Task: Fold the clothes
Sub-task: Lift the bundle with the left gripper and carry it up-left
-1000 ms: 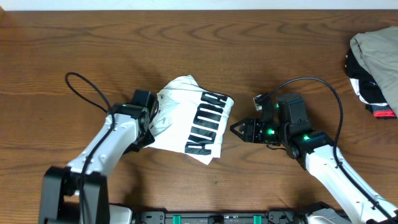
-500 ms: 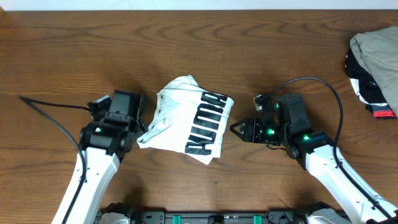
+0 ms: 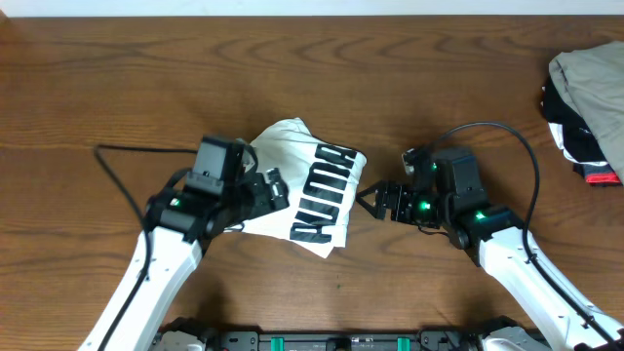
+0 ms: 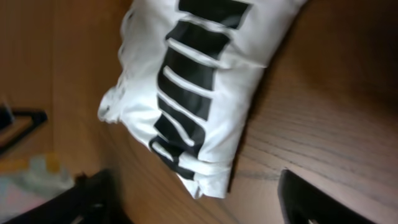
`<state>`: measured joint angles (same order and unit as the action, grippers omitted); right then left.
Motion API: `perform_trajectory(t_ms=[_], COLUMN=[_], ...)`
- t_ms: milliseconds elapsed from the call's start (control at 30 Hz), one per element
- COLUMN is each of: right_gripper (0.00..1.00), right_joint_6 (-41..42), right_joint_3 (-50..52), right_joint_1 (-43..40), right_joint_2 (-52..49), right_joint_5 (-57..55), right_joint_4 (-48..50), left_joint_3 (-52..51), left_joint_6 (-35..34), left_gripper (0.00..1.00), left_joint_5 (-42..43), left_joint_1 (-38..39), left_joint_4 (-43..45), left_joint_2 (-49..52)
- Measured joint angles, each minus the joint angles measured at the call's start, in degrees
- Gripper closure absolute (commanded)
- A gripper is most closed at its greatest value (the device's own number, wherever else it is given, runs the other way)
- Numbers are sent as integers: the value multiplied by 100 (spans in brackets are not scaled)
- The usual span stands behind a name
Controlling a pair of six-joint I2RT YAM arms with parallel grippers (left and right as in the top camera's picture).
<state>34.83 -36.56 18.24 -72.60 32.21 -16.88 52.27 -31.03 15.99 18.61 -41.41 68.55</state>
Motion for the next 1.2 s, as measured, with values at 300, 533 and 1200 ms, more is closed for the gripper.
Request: perform_trajectory(t_ms=[300, 533, 1200], right_gripper=[1, 1, 1], right_joint_6=[245, 310, 313], right_joint_3=[0, 0, 0], right_joint_1=[0, 0, 0], right_joint_2=[0, 0, 0], right_joint_5=[-1185, -2002, -2761], right_joint_4=[-319, -798, -614], left_joint_3=[0, 0, 0], left_joint_6=[588, 654, 299], left_gripper=[27, 94, 94], left_joint_5=[317, 289, -542], left_joint_1=[525, 595, 1582], left_joint_4=[931, 1445, 1980], left_joint_2=[1021, 1644, 1941])
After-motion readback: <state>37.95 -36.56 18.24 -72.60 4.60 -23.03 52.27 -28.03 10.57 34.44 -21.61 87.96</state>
